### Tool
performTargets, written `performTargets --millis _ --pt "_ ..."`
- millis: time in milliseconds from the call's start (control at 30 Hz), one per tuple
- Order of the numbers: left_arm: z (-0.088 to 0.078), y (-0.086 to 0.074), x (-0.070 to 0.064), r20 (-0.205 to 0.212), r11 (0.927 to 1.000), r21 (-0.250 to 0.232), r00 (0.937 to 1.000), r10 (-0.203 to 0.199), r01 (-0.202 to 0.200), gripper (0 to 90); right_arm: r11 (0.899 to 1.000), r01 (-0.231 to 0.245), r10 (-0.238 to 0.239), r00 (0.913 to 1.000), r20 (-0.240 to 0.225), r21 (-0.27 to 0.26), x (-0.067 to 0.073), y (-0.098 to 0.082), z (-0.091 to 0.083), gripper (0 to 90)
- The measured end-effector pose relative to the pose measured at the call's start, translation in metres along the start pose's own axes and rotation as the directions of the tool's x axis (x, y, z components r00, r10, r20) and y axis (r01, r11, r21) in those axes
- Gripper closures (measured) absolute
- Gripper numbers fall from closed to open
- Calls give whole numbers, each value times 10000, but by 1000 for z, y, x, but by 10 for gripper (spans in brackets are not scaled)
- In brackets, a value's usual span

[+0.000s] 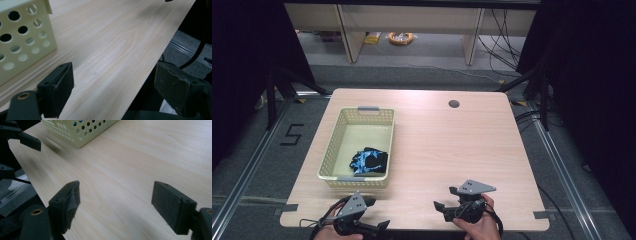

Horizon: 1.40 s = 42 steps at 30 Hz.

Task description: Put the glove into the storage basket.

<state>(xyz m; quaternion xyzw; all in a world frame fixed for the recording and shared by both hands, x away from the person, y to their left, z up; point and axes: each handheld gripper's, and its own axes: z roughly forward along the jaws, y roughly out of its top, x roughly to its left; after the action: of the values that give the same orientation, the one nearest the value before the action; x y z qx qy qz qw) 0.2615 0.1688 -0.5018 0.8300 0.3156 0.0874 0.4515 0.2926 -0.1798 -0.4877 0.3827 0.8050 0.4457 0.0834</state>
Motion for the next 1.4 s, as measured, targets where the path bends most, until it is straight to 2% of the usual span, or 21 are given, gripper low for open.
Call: performTargets --millis 33,167,233,300,400,433,467,500,533,633,700,733,767,867,900,1033,1100,1200,1267,1300,1400 --pt "1 -1 -1 -65 9999 -40 9999 -116 116 154 10000 16 -16 10000 -49 60 1 -1 -1 197" --pt "0 -3 -2 -52 9998 165 9999 -132 133 154 9999 30 -29 10000 -72 134 4 -7 -3 172" --pt "0 -3 -2 -126 9997 226 9999 73 -70 154 9999 137 -136 9999 -72 102 4 -9 -3 171" --pt "1 -4 -1 -158 9993 368 9999 -44 50 154 9999 118 -118 9999 -96 55 5 -12 -6 172" --pt "1 -6 -3 -395 9991 343 9989 261 -248 154 9993 197 -194 9998 -106 303 5 -16 -8 171" --pt "0 -7 -4 -425 9987 484 9989 187 -166 154 9992 195 -198 9998 69 356 6 -19 -9 171" --pt "-1 -7 -4 -387 9972 619 9983 444 -419 154 9992 195 -198 9998 69 356 6 -19 -9 171" --pt "0 -7 -4 -447 9973 574 9978 485 -459 154 9985 241 -249 9996 138 500 7 -22 -9 171" --pt "0 -9 -6 -443 9980 604 9988 218 -191 154 9979 200 -219 9993 293 621 9 -23 -11 171" --pt "-2 -10 -5 -462 9940 901 9968 657 -614 154 9968 269 -283 9994 176 747 10 -26 -11 177" --pt "-3 -12 -7 -462 9958 866 9984 336 -295 154 9970 482 -499 9984 263 613 11 -27 -11 179" --pt "-3 -12 -6 -516 9954 906 9980 374 -327 154 9964 350 -356 9993 61 775 11 -27 -11 178" --pt "-4 -12 -5 -569 9936 1039 9971 504 -443 154 9965 335 -352 9991 215 765 13 -28 -12 178" --pt "-2 -13 -4 -653 9946 1003 9973 330 -263 154 9959 560 -571 9983 135 706 13 -29 -11 178" --pt "-2 -12 -3 -597 9935 1066 9971 471 -406 154 9955 463 -484 9986 232 829 14 -30 -12 178" --pt "-2 -12 -3 -590 9948 969 9976 374 -315 154 9955 441 -463 9986 240 834 14 -31 -11 178" --pt "-1 -12 -1 -625 9935 1044 9966 529 -462 154 9955 392 -414 9989 240 859 14 -31 -11 178" --pt "-1 -12 -1 -620 9944 1047 9978 229 -163 154 9949 442 -451 9989 83 910 13 -31 -10 178" --pt "-1 -12 0 -591 9947 995 9977 336 -276 154 9942 536 -538 9986 -7 935 12 -30 -9 178" --pt "-1 -13 0 -649 9951 985 9979 46 18 154 9949 527 -534 9986 52 860 13 -31 -9 179" --pt "0 -13 3 -734 9940 1089 9973 48 33 154 9932 574 -572 9983 -53 1017 12 -30 -9 179"
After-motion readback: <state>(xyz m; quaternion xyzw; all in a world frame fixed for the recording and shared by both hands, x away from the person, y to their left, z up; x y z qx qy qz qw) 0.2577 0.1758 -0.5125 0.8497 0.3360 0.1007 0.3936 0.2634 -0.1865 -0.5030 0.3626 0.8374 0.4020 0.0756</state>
